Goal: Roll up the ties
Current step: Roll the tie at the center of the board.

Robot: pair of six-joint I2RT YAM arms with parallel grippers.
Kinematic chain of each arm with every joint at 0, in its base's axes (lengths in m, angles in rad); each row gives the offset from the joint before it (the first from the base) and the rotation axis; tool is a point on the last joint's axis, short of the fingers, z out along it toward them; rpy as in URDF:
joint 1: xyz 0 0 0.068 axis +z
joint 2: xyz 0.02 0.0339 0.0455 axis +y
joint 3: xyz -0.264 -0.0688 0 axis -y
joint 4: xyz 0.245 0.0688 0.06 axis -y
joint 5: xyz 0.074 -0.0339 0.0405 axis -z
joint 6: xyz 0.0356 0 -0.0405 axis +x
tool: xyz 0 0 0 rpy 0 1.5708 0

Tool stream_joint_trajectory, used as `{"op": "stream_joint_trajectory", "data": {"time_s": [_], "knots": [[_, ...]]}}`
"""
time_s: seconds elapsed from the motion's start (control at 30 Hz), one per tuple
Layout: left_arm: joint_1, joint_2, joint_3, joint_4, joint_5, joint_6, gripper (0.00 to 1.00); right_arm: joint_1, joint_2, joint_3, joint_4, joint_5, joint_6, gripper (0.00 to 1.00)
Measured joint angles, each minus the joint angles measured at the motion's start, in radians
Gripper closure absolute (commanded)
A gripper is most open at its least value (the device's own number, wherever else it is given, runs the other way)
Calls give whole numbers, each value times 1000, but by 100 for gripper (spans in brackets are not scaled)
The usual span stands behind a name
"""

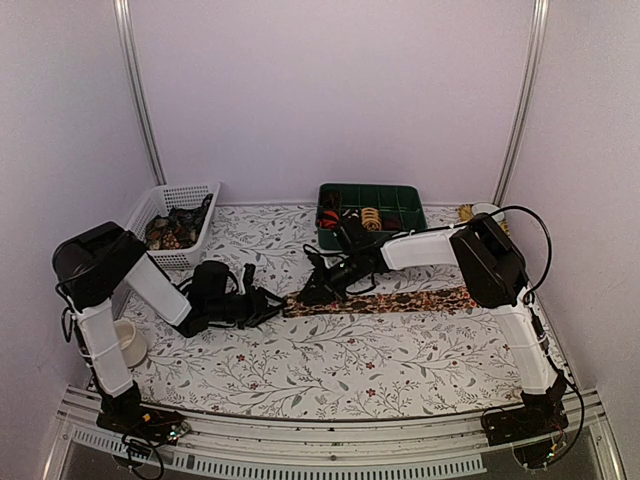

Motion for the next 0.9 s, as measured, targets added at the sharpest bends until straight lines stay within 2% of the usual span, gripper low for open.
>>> {"op": "stream_joint_trajectory", "data": {"time_s": [0.9], "knots": [[-16,39,13,64,10,-36,55,19,2,43,-35,4,-8,94]]}}
